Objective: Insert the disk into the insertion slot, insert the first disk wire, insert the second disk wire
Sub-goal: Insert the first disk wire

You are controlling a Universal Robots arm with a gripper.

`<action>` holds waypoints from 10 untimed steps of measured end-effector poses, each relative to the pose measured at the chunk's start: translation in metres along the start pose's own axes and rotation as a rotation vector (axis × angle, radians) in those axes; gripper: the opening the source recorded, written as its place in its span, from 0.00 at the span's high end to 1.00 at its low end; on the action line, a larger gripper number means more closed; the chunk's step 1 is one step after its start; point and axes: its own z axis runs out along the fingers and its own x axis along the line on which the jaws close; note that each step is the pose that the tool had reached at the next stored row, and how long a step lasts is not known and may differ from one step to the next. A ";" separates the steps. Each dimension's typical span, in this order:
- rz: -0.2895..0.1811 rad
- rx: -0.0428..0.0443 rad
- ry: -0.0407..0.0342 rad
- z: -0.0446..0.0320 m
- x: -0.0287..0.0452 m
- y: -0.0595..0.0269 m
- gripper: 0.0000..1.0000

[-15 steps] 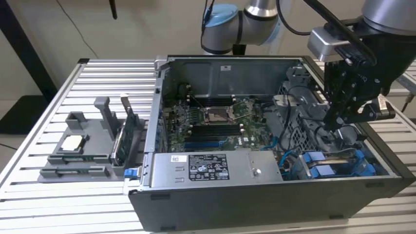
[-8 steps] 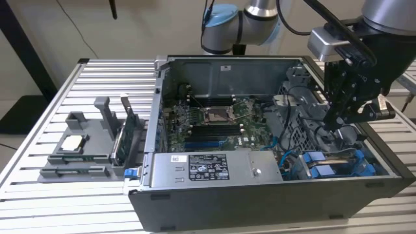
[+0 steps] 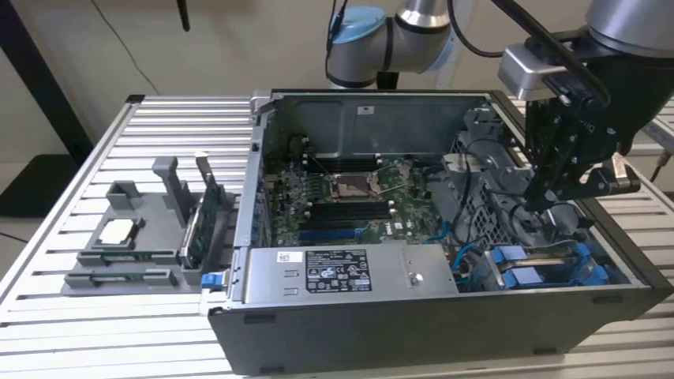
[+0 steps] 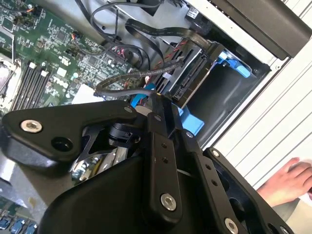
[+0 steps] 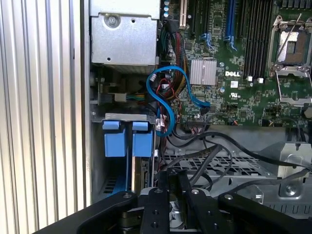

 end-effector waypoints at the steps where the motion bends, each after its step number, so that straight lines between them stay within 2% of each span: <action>1: 0.000 0.0000 0.0000 0.0002 0.0000 0.0000 0.81; 10: 0.000 0.0000 0.0000 0.0084 0.0025 -0.0039 0.81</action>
